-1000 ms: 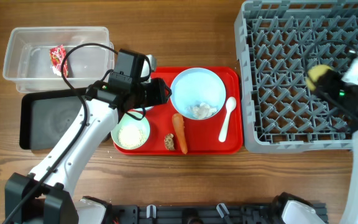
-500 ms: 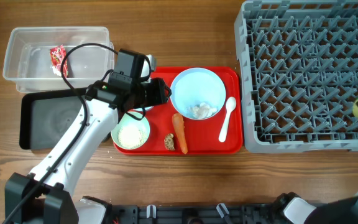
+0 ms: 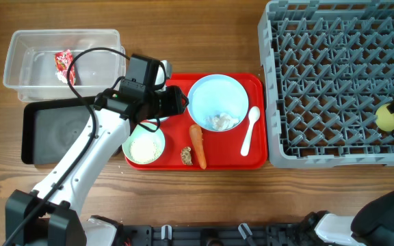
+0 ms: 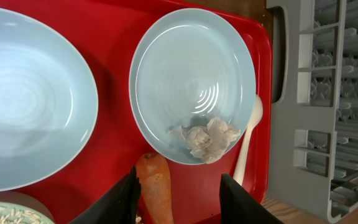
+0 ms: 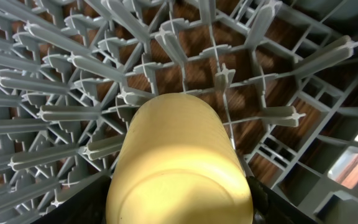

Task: Sort waste into correct bins and load items into the dishwasher rack
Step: 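Carry the cup right and place it in the dish rack, then grasp the tissue on the blue plate with the left gripper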

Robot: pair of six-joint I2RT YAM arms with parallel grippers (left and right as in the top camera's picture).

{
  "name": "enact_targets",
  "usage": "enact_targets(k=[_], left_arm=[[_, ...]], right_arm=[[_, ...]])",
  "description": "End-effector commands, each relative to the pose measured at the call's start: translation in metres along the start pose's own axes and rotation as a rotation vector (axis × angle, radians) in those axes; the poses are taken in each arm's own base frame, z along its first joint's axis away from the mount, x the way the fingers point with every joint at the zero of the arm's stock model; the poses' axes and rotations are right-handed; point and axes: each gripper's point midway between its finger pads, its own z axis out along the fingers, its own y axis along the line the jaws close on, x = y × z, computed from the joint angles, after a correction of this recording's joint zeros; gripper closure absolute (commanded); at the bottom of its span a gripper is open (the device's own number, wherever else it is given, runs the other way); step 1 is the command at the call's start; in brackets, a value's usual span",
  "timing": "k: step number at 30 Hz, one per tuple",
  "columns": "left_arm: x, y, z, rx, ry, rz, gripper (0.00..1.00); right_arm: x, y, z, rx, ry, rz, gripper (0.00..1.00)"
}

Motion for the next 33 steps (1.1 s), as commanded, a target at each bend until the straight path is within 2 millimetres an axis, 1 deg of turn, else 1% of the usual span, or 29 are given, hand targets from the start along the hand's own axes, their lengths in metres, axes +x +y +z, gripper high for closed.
enact_targets(k=[1,3,4,6,8,12,14,15,19,20,24,26,28,31,33], left_arm=[[-0.005,-0.005,-0.007,0.004,-0.03,0.036,0.57],[-0.005,-0.005,-0.007,0.004,-0.03,0.036,0.56],[-0.005,-0.005,-0.007,0.004,-0.03,0.036,0.54],[-0.005,-0.005,-0.007,0.004,-0.031,0.036,0.53],[-0.005,-0.005,-0.007,0.004,-0.031,0.036,0.52],[-0.007,-0.006,-0.007,0.008,-0.037,0.041,0.48],[-0.011,-0.01,-0.007,0.02,-0.055,0.056,0.48],[-0.014,-0.015,-0.006,0.031,-0.071,0.09,0.48],[-0.025,-0.029,-0.003,0.029,-0.144,0.167,0.47],[-0.029,-0.033,-0.001,0.01,-0.176,0.187,0.45],[-0.033,-0.039,0.012,-0.03,-0.214,0.228,0.42],[-0.029,-0.043,0.024,-0.033,-0.203,0.274,0.41],[-0.023,-0.046,0.037,-0.03,-0.18,0.287,0.41],[-0.011,-0.048,0.055,-0.036,-0.137,0.304,0.4],[-0.001,-0.047,0.068,-0.044,-0.1,0.314,0.4]], right_arm=[[-0.003,0.006,0.0,-0.029,-0.002,0.014,0.35],[-0.002,0.007,0.0,-0.037,0.003,0.015,0.24],[-0.001,0.01,-0.001,-0.053,0.007,0.014,0.18],[-0.001,0.018,-0.004,-0.1,0.013,0.014,0.13],[-0.001,0.022,-0.007,-0.125,0.008,0.013,0.12],[-0.006,0.038,-0.026,-0.212,-0.027,0.001,0.12],[-0.003,0.053,-0.038,-0.282,-0.029,-0.02,0.12],[0.0,0.06,-0.043,-0.312,-0.023,-0.04,0.12],[0.025,0.087,-0.056,-0.39,0.035,-0.142,0.12],[0.039,0.099,-0.058,-0.406,0.065,-0.214,0.12],[0.071,0.128,-0.062,-0.442,0.129,-0.34,0.12],[0.085,0.142,-0.065,-0.458,0.149,-0.409,0.12],[0.097,0.151,-0.065,-0.441,0.158,-0.461,0.12],[0.108,0.161,-0.066,-0.424,0.156,-0.52,0.12],[0.112,0.164,-0.066,-0.41,0.152,-0.545,0.11]])
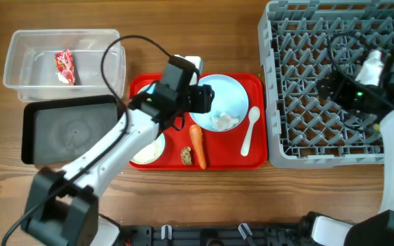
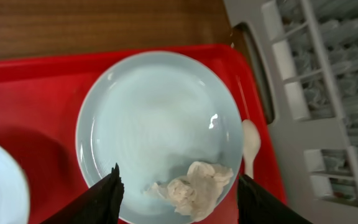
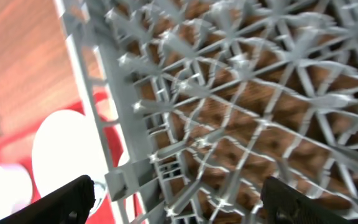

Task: Sort waste into correct bins and load items into the dishwasher rack
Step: 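Grasp the tissue on the blue plate with the left gripper, then carry the tissue left and drop it into the clear bin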

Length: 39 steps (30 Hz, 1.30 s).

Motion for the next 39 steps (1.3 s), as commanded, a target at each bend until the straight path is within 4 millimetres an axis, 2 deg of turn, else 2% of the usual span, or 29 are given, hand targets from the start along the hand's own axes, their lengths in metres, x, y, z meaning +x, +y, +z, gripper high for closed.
enact_targets(k=[1,9,18,22,24,25,26,27,28,31,34,37,39], left_arm=[[0.021,-0.003,0.025,-0.027,0.064,0.051,0.4],[0.063,-0.017,0.061,-0.023,0.175,0.149,0.39],[0.083,-0.02,0.085,-0.024,0.212,0.174,0.42],[0.09,-0.016,0.088,-0.036,0.237,0.172,0.54],[0.091,-0.015,0.087,-0.039,0.242,0.171,0.66],[0.091,-0.015,0.087,-0.041,0.24,0.172,0.74],[0.09,-0.015,0.087,-0.042,0.24,0.172,0.87],[0.09,-0.014,0.087,-0.046,0.237,0.172,0.93],[0.087,-0.01,0.087,-0.063,0.226,0.171,0.96],[0.075,-0.005,0.081,-0.082,0.194,0.162,0.96],[0.05,0.0,0.065,-0.088,0.127,0.137,0.96],[0.013,0.008,0.036,-0.086,0.024,0.097,0.96],[-0.018,0.021,0.005,-0.092,-0.069,0.056,0.96]], right_arm=[[-0.001,0.007,0.0,0.051,-0.011,-0.074,0.11],[0.0,0.008,0.0,0.051,-0.009,-0.078,0.11],[0.0,0.008,0.0,0.051,-0.009,-0.079,0.11],[0.0,0.008,0.0,0.051,-0.008,-0.079,0.11],[0.0,0.008,0.0,0.05,-0.008,-0.079,0.11],[0.0,0.008,0.0,0.05,-0.008,-0.079,0.11],[0.0,0.008,0.0,0.05,-0.008,-0.079,0.11],[0.0,0.008,0.0,0.05,-0.008,-0.079,0.11],[0.0,0.008,0.0,0.051,-0.008,-0.079,0.11],[0.0,0.008,0.0,0.051,-0.008,-0.08,0.1],[0.0,0.008,0.0,0.051,-0.008,-0.08,0.1],[0.0,0.008,0.0,0.051,-0.008,-0.081,0.1],[0.0,0.008,0.0,0.051,-0.008,-0.081,0.1]])
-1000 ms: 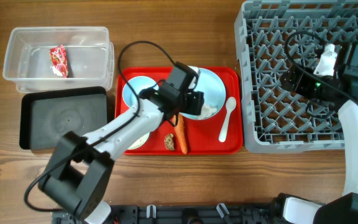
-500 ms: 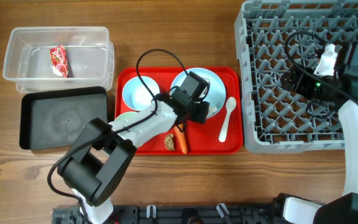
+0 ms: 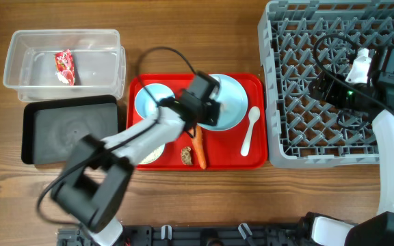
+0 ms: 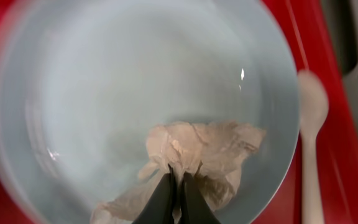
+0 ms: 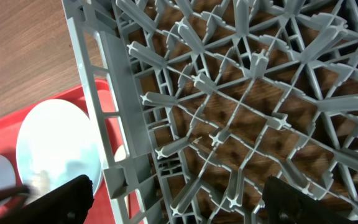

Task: Sort waste into correct bins and load items into the dishwasher rack
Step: 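Carry the tissue left and drop it into the clear bin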

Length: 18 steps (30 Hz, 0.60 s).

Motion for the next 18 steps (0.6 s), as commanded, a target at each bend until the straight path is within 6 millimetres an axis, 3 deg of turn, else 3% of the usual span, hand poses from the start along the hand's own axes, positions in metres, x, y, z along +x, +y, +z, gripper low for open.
enact_targets(k=[1,5,9,14,18], left_arm=[[-0.067,0.035,-0.077,-0.029,-0.24,-0.082,0.96],[-0.099,0.085,-0.132,-0.102,-0.395,-0.174,0.94],[-0.109,0.159,-0.171,-0.264,-0.497,-0.301,0.94],[-0.098,0.236,-0.182,-0.391,-0.501,-0.436,0.93],[-0.084,0.287,-0.178,-0.462,-0.485,-0.526,0.83]], right_arm=[[-0.004,0.0,-0.005,0.014,-0.019,-0.027,0.1],[-0.004,0.0,-0.005,0.013,-0.02,-0.027,0.1],[-0.004,0.0,-0.005,0.013,-0.02,-0.027,0.1],[-0.004,0.0,-0.005,0.013,-0.019,-0.027,0.1],[-0.004,0.0,-0.005,0.013,-0.019,-0.027,0.1]])
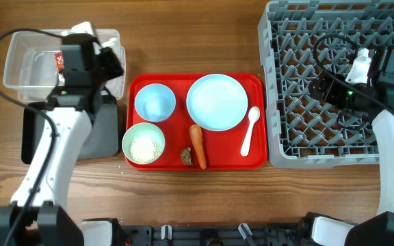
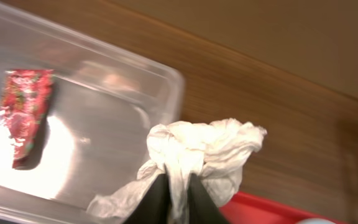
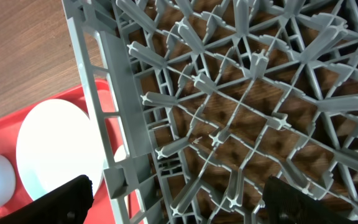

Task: Sort waste into correct bins and load items into the dishwasher rack
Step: 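Carry the tissue left and drop it into the clear bin, then grasp the edge of the light-blue plate with the right gripper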

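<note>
My left gripper [image 2: 178, 186] is shut on a crumpled white tissue [image 2: 199, 152]. It holds the tissue over the right rim of the clear plastic bin [image 2: 86, 134], which has a red wrapper [image 2: 25, 117] inside. In the overhead view the left gripper [image 1: 109, 65] is at the bin's [image 1: 26, 48] right end. The large pale blue bowl [image 1: 217, 102] on the red tray [image 1: 255, 158] is bare. My right gripper [image 3: 179, 202] hangs open over the left part of the grey dishwasher rack [image 3: 241, 118], with nothing in it.
The red tray also holds a small blue bowl [image 1: 154, 102], a green bowl of rice [image 1: 143, 144], a carrot [image 1: 197, 145], a brown scrap [image 1: 185, 156] and a white spoon [image 1: 250, 130]. A black tray [image 1: 40, 133] lies below the clear bin.
My left gripper was shut on the tissue inside the large blue bowl. It now holds the tissue at the clear bin's right rim, and the bowl is bare. The right arm has not moved.
My left gripper stood open beside the large bowl while the right held a yellow cup over the rack's right side. Then the left was open above the tissue and the right was open at the rack's left. Then the left was shut on the tissue, now at the bin.
</note>
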Robot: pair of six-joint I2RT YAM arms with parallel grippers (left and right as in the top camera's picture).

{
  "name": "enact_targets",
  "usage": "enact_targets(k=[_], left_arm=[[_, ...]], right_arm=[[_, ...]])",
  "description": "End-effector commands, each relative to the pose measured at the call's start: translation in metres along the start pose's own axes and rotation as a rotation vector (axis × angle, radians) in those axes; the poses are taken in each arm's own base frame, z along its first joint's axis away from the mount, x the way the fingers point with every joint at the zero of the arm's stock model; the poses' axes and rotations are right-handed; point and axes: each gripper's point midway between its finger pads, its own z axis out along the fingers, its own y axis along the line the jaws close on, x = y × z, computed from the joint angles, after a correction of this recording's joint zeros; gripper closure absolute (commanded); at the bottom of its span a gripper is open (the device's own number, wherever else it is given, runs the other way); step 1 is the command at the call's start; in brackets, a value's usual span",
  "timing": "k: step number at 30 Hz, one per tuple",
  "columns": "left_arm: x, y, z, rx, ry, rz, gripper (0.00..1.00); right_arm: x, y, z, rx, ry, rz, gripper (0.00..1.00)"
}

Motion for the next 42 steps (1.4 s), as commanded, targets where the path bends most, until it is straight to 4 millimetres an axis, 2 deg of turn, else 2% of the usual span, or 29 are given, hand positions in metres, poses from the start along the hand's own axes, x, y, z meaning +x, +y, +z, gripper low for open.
enact_targets(k=[1,5,9,11,14,17,20,23,26,30,31,36,38,42], left_arm=[[-0.001,0.052,0.023,-0.115,0.015,-0.059,0.83],[0.002,0.078,0.035,-0.162,0.028,-0.092,0.8],[0.002,0.087,0.038,-0.176,0.028,-0.103,0.66],[-0.001,0.086,0.034,-0.174,0.019,-0.104,0.63],[-0.002,0.079,0.022,-0.148,0.028,-0.105,0.62],[0.006,0.067,0.002,-0.103,0.074,-0.107,0.6],[0.027,0.062,-0.023,-0.113,0.166,-0.111,0.58],[0.059,0.058,-0.041,-0.133,0.293,-0.094,0.5],[0.096,0.056,-0.054,-0.164,0.445,-0.075,0.43],[0.121,0.053,-0.065,-0.191,0.548,-0.084,0.37],[0.123,0.052,-0.066,-0.191,0.557,-0.079,0.37],[0.128,0.045,-0.067,-0.181,0.57,-0.059,0.34],[0.127,0.045,-0.067,-0.179,0.566,-0.058,0.34],[0.126,0.045,-0.066,-0.178,0.564,-0.058,0.34]], right_arm=[[-0.004,0.0,-0.005,0.013,-0.018,-0.026,0.1],[-0.004,0.0,-0.005,0.013,-0.018,-0.025,0.1],[-0.004,0.0,-0.005,0.013,-0.018,-0.025,0.1],[-0.004,0.0,-0.005,0.013,-0.018,-0.027,0.1],[-0.004,0.0,-0.005,0.013,-0.021,-0.027,0.1],[-0.006,0.0,-0.005,0.012,-0.025,-0.03,0.11],[-0.008,0.004,-0.008,0.007,-0.033,-0.039,0.15],[-0.015,0.024,-0.015,-0.019,-0.068,-0.093,0.16],[-0.021,0.06,-0.023,-0.067,-0.099,-0.21,0.15],[-0.015,0.115,-0.025,-0.147,-0.126,-0.392,0.15],[-0.012,0.122,-0.023,-0.148,-0.127,-0.414,0.14],[0.011,0.158,0.001,-0.134,-0.082,-0.532,0.14],[0.028,0.169,0.025,-0.123,-0.018,-0.57,0.15],[0.048,0.171,0.064,-0.093,0.085,-0.575,0.19]])
